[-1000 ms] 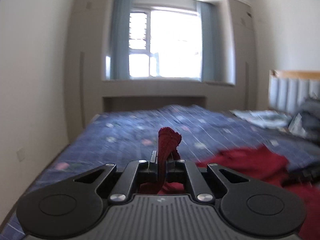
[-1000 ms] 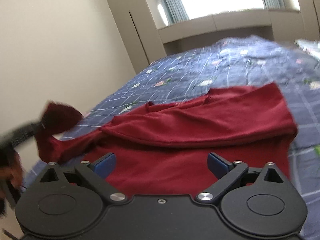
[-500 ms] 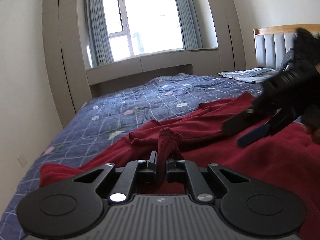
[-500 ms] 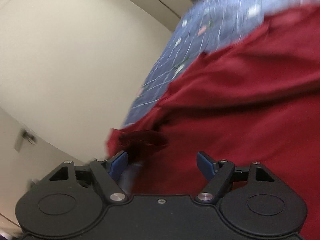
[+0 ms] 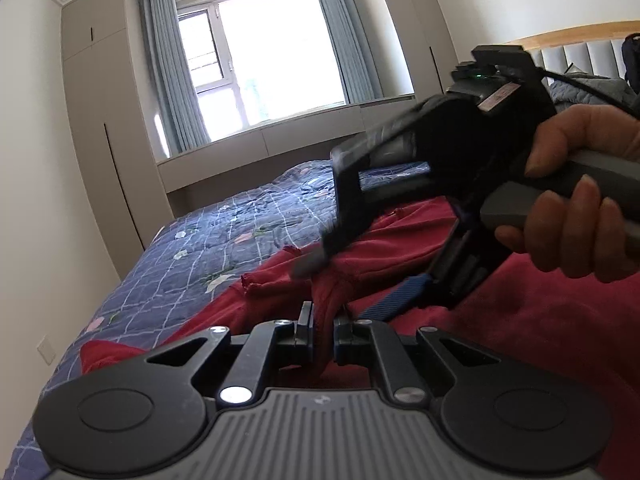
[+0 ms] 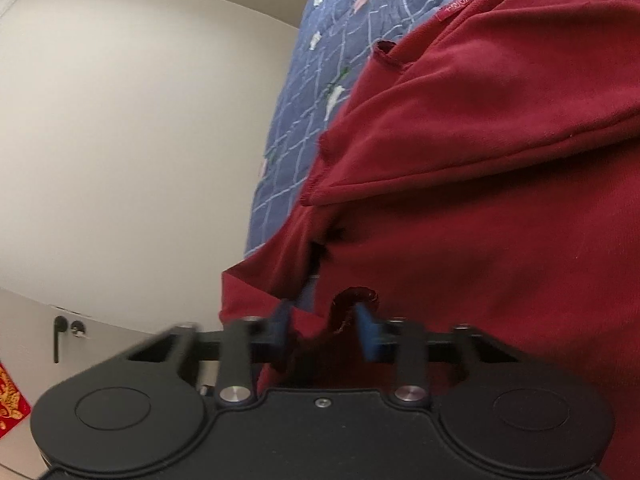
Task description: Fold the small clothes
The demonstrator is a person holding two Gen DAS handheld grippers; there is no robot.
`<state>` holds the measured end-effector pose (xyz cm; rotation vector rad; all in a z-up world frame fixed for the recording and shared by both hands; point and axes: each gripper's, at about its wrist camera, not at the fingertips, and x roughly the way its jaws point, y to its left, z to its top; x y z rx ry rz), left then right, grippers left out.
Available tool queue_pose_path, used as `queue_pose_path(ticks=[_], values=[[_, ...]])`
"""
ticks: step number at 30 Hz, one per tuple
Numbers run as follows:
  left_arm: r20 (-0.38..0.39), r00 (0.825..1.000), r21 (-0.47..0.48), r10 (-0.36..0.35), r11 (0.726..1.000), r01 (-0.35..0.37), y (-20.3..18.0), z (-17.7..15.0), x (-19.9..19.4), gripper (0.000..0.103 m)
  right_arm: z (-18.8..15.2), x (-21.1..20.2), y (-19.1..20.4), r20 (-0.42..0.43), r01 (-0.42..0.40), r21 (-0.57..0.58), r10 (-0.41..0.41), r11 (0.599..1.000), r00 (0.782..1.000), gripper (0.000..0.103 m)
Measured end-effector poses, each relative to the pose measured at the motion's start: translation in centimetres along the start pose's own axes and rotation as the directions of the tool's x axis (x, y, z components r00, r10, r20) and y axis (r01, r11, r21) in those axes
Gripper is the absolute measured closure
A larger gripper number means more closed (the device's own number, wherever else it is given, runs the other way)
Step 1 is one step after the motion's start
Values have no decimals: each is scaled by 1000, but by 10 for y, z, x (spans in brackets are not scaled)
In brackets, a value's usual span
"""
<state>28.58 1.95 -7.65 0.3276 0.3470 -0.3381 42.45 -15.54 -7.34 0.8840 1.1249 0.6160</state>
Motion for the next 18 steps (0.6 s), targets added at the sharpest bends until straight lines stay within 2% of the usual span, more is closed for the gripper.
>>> queue_pose_path(ticks=[1, 2, 3, 4, 5, 7, 10, 14, 15, 16, 17, 18], values=[[-5, 1000, -7, -5, 1000, 4, 0, -1, 0, 76, 0, 0, 0, 1, 18, -9, -18, 1000, 1000, 92], [-9, 1000, -14, -6, 1000, 6, 2, 0, 0, 68, 0, 1, 1, 1, 42, -22, -42, 999, 999, 92], [-7, 1000, -18, -1, 1000, 1, 2, -1, -1, 55, -1, 3, -3, 4, 55, -33, -55, 998, 998, 95], [-5, 1000, -21, 5, 1000, -5, 2, -1, -3, 45, -2, 3, -4, 7, 68, -43, -68, 997, 998, 98], [-11, 1000, -25, 3, 1000, -4, 3, 0, -5, 41, -3, 2, -4, 10, 81, -56, -80, 995, 997, 98], [-29, 1000, -46, -3, 999, 1, 6, 0, -10, 26, -6, 2, -6, 25, 102, -87, -100, 991, 995, 100], [-58, 998, -117, -1, 993, -6, 18, -1, -24, 14, -15, -15, -5, 83, 147, -154, -136, 977, 987, 101], [-98, 995, -276, 33, 959, -59, 56, -7, -45, 9, -35, -43, 3, 227, 266, -309, -201, 913, 953, 101], [-109, 993, -307, 50, 948, -81, 65, -8, -49, 8, -41, -46, 3, 239, 288, -336, -215, 897, 947, 97], [-129, 989, -345, 74, 932, -114, 78, -10, -52, 7, -45, -48, 2, 239, 300, -352, -225, 887, 945, 86], [-144, 986, -372, 90, 918, -138, 90, -12, -54, 7, -49, -49, 0, 236, 313, -357, -239, 880, 942, 81], [-156, 982, -393, 105, 906, -159, 100, -13, -54, 7, -51, -49, -2, 231, 317, -356, -245, 879, 941, 68]])
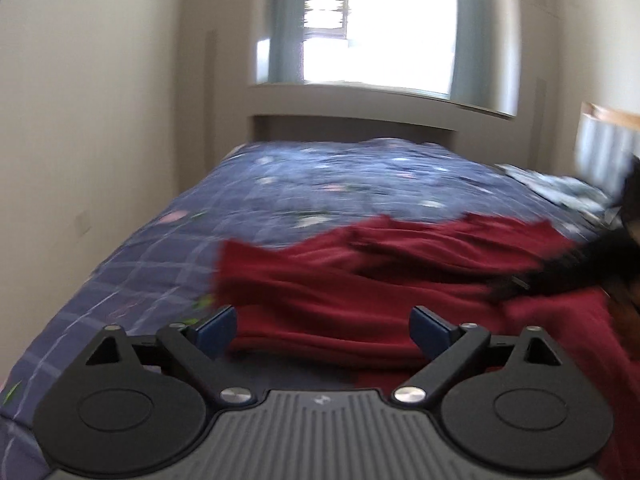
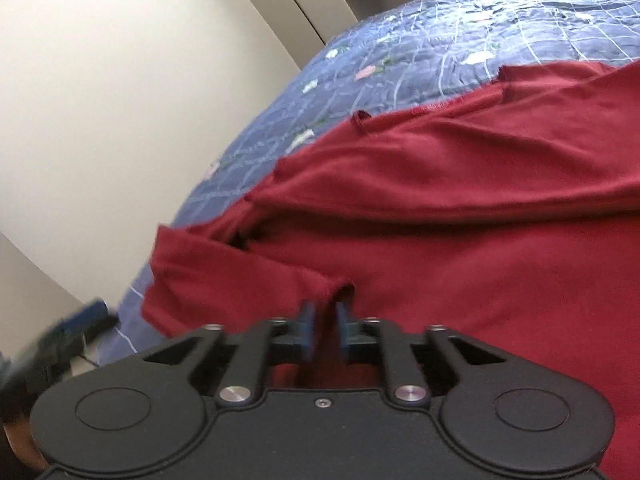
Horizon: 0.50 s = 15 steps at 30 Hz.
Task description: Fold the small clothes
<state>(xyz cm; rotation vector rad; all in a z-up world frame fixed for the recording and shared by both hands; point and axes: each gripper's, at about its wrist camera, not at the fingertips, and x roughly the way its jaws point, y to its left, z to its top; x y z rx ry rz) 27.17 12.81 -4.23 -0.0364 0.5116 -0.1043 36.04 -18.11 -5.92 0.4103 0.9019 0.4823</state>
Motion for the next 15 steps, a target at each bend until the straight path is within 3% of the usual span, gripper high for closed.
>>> queue_pose_path(ticks=[3, 5, 6, 7, 9, 11, 15], values=[[-27, 998, -85, 64, 994, -67, 31, 11, 9, 7, -3, 7, 0, -10, -6, 9, 6, 1000, 1000, 60], [-30, 997, -127, 75, 989, -78, 44, 17, 12, 7, -2, 14, 7, -14, 19, -17, -19, 1000, 1000, 63], [-30, 996, -140, 89, 986, -92, 49, 20, 13, 7, -1, 18, 12, -20, 43, -45, -44, 998, 999, 78], [-26, 995, -150, 99, 983, -102, 53, 21, 13, 7, 2, 25, 18, -25, 57, -72, -59, 996, 998, 101], [-21, 994, -170, 106, 979, -108, 56, 21, 10, 7, 10, 33, 26, -42, 45, -87, -49, 995, 998, 101], [-15, 994, -200, 107, 974, -108, 59, 20, 6, 7, 28, 34, 38, -54, -16, -81, 12, 997, 998, 101], [8, 995, -224, 101, 970, -97, 61, 14, -4, 6, 97, 27, 96, -33, -130, -164, 127, 978, 991, 101]])
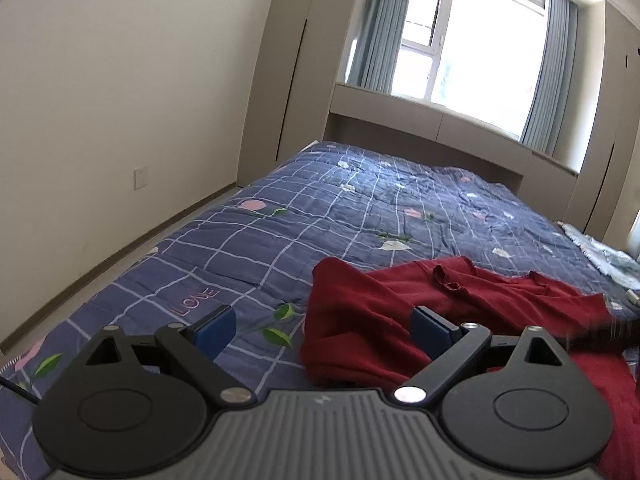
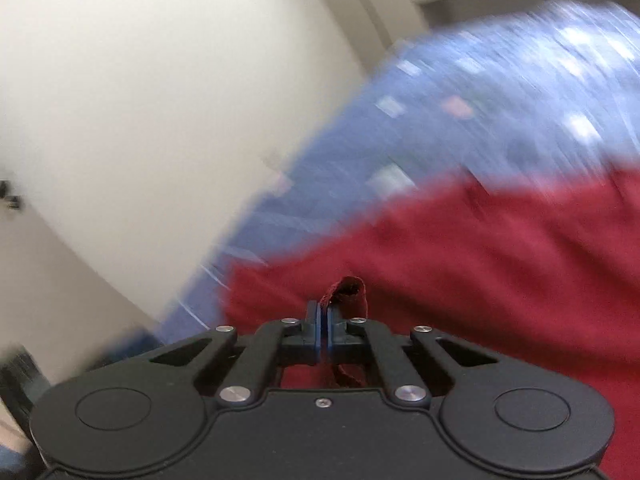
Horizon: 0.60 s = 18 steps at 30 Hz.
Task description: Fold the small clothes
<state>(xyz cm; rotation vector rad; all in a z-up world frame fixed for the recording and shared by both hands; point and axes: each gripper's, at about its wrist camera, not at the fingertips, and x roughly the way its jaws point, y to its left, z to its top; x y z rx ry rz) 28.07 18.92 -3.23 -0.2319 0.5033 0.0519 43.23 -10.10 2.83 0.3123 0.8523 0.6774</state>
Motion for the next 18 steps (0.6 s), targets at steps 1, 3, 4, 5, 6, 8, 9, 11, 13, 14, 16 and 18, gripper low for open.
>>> queue_pose_path(ticks=[1, 3, 4, 5, 6, 8, 9, 11, 13, 14, 16, 18], values=[[6, 1000, -9, -4, 1000, 4, 2, -2, -3, 5, 24, 2, 15, -2, -27, -26, 27, 999, 1000, 102], [11, 1000, -26, -14, 1000, 15, 4, -6, -7, 5, 74, 5, 51, 14, -63, -93, 65, 994, 998, 102], [11, 1000, -32, -19, 999, 19, 4, -8, -8, 4, 97, 7, 69, 28, -69, -133, 73, 989, 997, 102], [11, 999, -40, -31, 999, 32, 4, -9, -7, 4, 120, 8, 90, 47, -70, -177, 79, 982, 996, 102], [7, 999, -43, -39, 998, 39, 4, -10, -6, 4, 138, 9, 105, 60, -77, -199, 90, 977, 994, 102], [-2, 998, -43, -57, 997, 57, 0, -8, -1, 4, 173, 12, 137, 84, -103, -229, 125, 968, 989, 102], [-4, 998, -38, -64, 997, 64, -3, -6, 2, 4, 188, 13, 153, 101, -103, -252, 132, 962, 986, 102], [-4, 998, -23, -60, 998, 59, -11, 1, 12, 4, 211, 15, 183, 128, -96, -306, 141, 947, 982, 102], [-10, 999, -30, -43, 999, 42, -18, 10, 23, 4, 226, 18, 203, 131, -97, -332, 148, 938, 980, 102], [-14, 999, -42, -45, 998, 44, -21, 15, 31, 4, 231, 20, 210, 127, -101, -341, 153, 935, 980, 102], [-16, 998, -72, -58, 996, 57, -27, 25, 46, 4, 235, 23, 220, 115, -105, -369, 157, 923, 981, 102], [-7, 996, -99, -89, 991, 88, -31, 31, 62, 3, 234, 20, 225, 96, -113, -394, 163, 912, 982, 102]])
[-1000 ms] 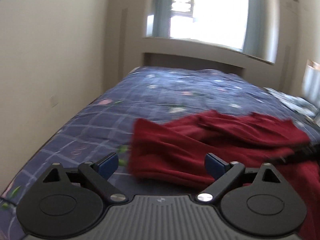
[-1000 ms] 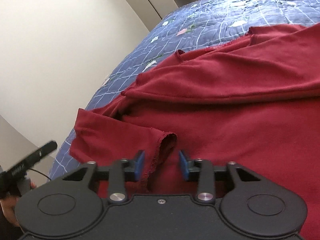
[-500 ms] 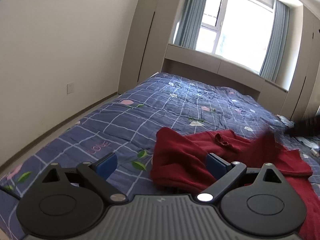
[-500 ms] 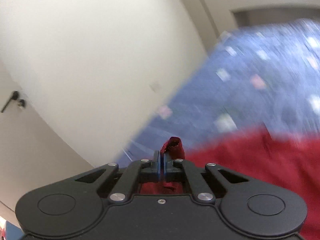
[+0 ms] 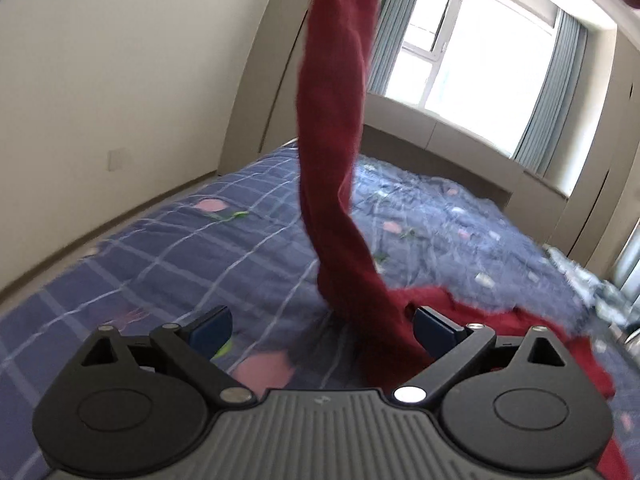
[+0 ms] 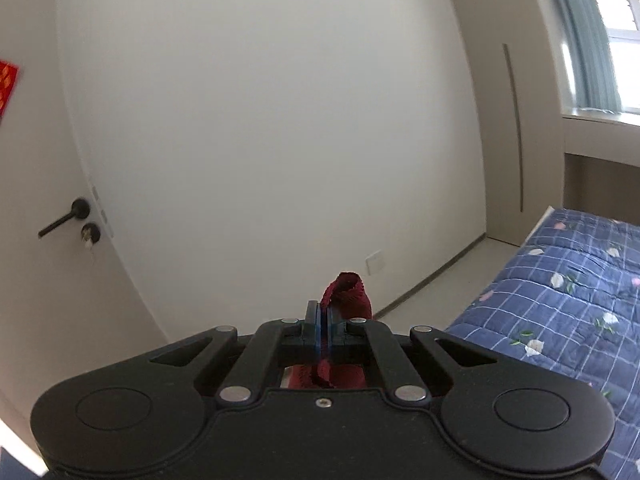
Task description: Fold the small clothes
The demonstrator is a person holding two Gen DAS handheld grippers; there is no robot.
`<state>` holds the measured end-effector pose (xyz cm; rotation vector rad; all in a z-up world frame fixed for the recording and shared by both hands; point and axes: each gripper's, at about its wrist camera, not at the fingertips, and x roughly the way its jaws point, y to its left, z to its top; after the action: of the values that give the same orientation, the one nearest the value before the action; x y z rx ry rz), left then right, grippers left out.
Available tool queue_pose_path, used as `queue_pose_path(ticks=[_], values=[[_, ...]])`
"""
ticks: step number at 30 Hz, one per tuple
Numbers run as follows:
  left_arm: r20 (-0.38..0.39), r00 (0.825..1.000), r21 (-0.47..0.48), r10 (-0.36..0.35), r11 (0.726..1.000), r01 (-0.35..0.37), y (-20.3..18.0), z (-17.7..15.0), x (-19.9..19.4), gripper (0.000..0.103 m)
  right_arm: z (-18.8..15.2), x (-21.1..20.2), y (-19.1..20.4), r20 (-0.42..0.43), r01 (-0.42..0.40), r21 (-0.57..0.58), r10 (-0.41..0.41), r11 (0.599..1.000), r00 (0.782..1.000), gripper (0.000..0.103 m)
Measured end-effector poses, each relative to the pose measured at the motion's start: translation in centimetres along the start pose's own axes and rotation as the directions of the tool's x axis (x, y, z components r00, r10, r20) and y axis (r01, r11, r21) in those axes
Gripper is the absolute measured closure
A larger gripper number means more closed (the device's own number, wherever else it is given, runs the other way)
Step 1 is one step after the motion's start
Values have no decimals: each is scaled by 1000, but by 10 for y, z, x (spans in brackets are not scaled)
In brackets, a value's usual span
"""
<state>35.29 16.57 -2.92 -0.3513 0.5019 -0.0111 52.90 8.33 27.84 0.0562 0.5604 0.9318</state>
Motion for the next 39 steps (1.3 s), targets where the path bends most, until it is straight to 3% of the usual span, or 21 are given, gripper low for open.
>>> queue_pose_path(ticks=[6, 8, 11, 12, 13, 17, 19, 22, 25, 28, 32, 35, 37, 39], values=[[39, 999, -17, -29, 999, 29, -1, 15, 31, 5, 0, -12, -3, -2, -2, -30, 2, 1000, 1000, 102], [43, 999, -25, -28, 999, 29, 3, 19, 34, 12, -4, -18, -11, 8, 2, -27, -2, 1000, 1000, 102], [44, 999, -35, -7, 999, 9, 4, 22, 37, 39, -13, -29, -28, 27, 16, -11, -16, 1000, 1000, 102], [39, 999, -33, 7, 999, -6, 2, 22, 38, 55, -17, -32, -35, 34, 27, -10, -27, 1000, 999, 102], [33, 999, -26, 19, 999, -19, 1, 21, 39, 64, -20, -36, -43, 41, 40, -10, -39, 999, 998, 102], [63, 995, 36, 81, 996, -84, -12, 24, 43, 66, -42, -66, -86, 70, 76, 48, -79, 996, 994, 102], [93, 989, 92, 112, 988, -121, -26, 23, 41, 74, -60, -93, -115, 95, 111, 69, -117, 991, 989, 102], [151, 969, 239, 194, 944, -226, -55, 16, 43, 82, -103, -135, -165, 92, 173, 135, -186, 976, 978, 102], [150, 971, 346, 188, 910, -230, -81, 3, 48, 82, -159, -170, -210, 43, 250, 207, -264, 946, 964, 102], [104, 987, 404, 122, 902, -154, -100, -12, 50, 81, -220, -200, -252, -25, 311, 307, -319, 900, 947, 102], [6, 999, 465, 31, 885, -30, -117, -30, 54, 73, -296, -218, -283, -102, 346, 402, -334, 848, 937, 101], [-52, 999, 484, -7, 874, 32, -120, -38, 52, 48, -338, -220, -292, -134, 348, 447, -323, 824, 937, 101], [-94, 995, 467, -32, 881, 73, -117, -40, 46, 31, -352, -215, -292, -143, 349, 457, -319, 818, 937, 101], [-130, 990, 429, -52, 898, 104, -107, -38, 38, 22, -364, -211, -297, -144, 341, 467, -310, 816, 940, 101]])
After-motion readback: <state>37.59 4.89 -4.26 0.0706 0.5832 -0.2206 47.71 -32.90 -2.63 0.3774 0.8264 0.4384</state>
